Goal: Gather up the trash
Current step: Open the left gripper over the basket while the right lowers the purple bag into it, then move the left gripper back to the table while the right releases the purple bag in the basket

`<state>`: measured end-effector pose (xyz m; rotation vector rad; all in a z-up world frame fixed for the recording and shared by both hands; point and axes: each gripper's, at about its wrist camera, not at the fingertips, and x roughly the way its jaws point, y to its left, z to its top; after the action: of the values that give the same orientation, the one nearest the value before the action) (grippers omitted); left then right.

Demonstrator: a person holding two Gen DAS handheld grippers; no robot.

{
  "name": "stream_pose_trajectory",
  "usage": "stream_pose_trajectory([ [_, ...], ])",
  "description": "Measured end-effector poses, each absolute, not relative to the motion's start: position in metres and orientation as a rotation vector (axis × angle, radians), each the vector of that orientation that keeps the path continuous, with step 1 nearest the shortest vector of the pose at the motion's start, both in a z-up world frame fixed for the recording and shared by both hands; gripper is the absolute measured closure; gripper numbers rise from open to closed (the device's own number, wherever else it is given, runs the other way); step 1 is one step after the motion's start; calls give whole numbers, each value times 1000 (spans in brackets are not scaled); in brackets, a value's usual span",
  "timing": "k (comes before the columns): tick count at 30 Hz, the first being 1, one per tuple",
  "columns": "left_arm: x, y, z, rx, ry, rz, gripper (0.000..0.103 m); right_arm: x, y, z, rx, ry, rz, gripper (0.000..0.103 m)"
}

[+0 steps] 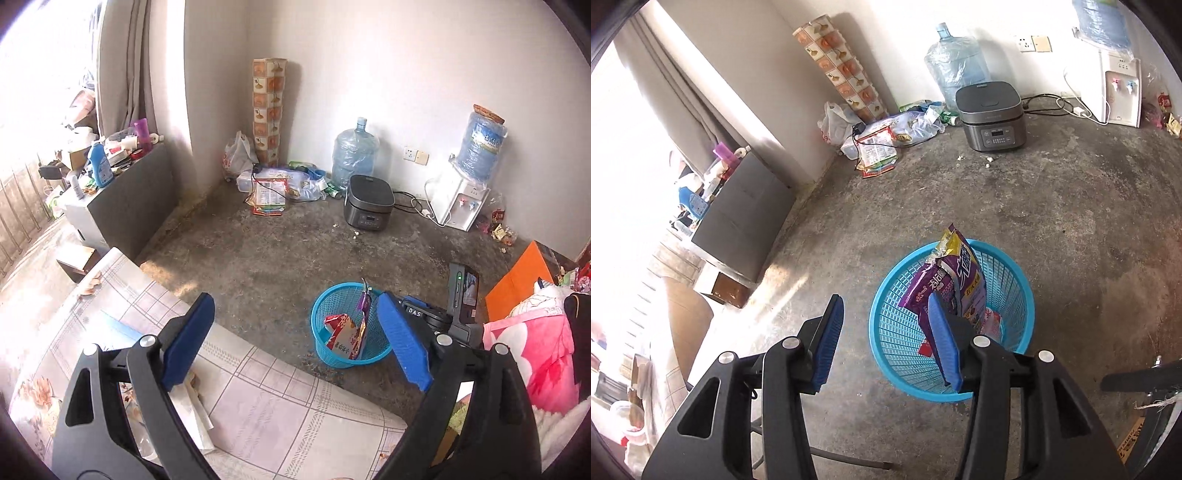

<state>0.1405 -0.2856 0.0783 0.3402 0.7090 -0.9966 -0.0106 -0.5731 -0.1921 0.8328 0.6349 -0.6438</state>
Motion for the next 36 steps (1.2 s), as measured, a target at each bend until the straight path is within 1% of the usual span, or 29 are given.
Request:
stream_pose_trajectory([
  [1,139,-270,84,330,695,-979,14,-10,-570,-187,824,633,-636,54],
  [4,135,-225,96,285,665,-920,14,-12,-566,-173,804,616,-618,50],
  [9,133,-148,108,163,655,-806,14,-24,-571,-151,812,588,-614,49],
  [13,130,-79,113,81,628,-696,14,-19,-584,-146,818,630,-635,48],
  [17,125,-18,112,25,609,-594,14,7,-598,-163,873,749,-653,48],
  [20,118,26,108,-34,603,-508,14,22,-607,-179,916,793,-665,48],
  [23,115,63,99,-82,618,-436,14,38,-613,-196,889,858,-705,48],
  [30,118,120,72,-168,666,-305,14,76,-641,-270,847,1143,-750,49],
  [31,117,126,71,-175,669,-294,14,77,-642,-279,837,1174,-762,62],
  [32,118,130,69,-178,673,-283,14,77,-642,-286,823,1196,-772,72],
  [33,119,132,68,-178,675,-274,14,76,-641,-293,818,1212,-774,89],
  [34,121,132,67,-175,679,-267,14,74,-639,-299,822,1217,-779,98],
  [36,125,132,66,-166,685,-257,14,70,-634,-309,819,1217,-782,99],
])
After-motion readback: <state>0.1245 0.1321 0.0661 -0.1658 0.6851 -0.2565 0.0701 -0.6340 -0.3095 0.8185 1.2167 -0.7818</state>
